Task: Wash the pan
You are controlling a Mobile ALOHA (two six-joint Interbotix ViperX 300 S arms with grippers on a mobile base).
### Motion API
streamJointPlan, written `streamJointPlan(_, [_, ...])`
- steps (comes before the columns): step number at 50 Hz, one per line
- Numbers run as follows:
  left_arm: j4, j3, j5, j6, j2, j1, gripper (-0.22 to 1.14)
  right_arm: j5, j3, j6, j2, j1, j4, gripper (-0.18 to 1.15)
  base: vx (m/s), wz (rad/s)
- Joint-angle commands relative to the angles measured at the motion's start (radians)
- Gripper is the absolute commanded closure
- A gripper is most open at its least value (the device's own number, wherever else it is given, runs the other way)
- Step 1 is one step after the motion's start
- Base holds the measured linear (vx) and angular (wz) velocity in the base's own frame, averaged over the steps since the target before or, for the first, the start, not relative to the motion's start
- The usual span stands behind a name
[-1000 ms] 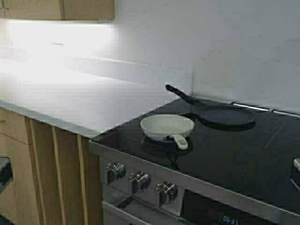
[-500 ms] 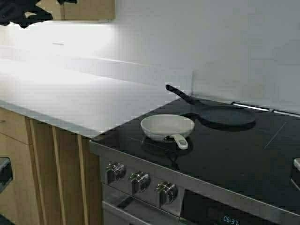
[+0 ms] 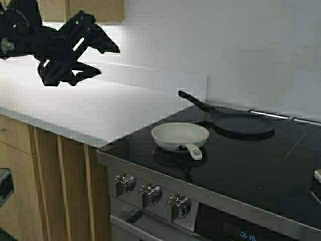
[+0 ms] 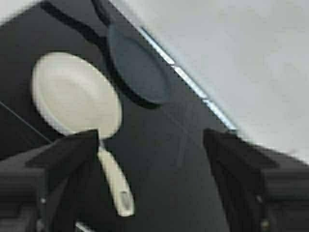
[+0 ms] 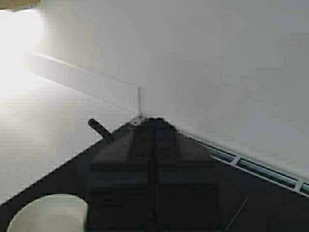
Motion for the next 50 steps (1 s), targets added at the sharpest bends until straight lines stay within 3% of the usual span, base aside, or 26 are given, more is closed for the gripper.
streamJointPlan(1, [0.041,-0.06,-0.114,-0.052,0.163,-0.006,-0.07,-0.003,-0.012,-0.002,0.008,0.002,-0.002,0.9,0.0,0.0])
streamJointPlan(24, [0.086,-0.36,-0.454,-0.341,0.749,-0.137,-0.07,0.0,-0.011,-0.002,0.014,0.002,-0.003,0.9,0.0,0.0])
streamJointPlan(36, [0.08,-0.457,-0.454,-0.379,0.824,-0.173,-0.07,0.0,-0.009,-0.002,0.015,0.002,-0.003,0.9,0.0,0.0])
streamJointPlan(50, [0.069,-0.526,-0.334,-0.417,0.836,-0.178,-0.07,0.0,-0.009,-0.002,0.015,0.002,-0.003,0.9,0.0,0.0])
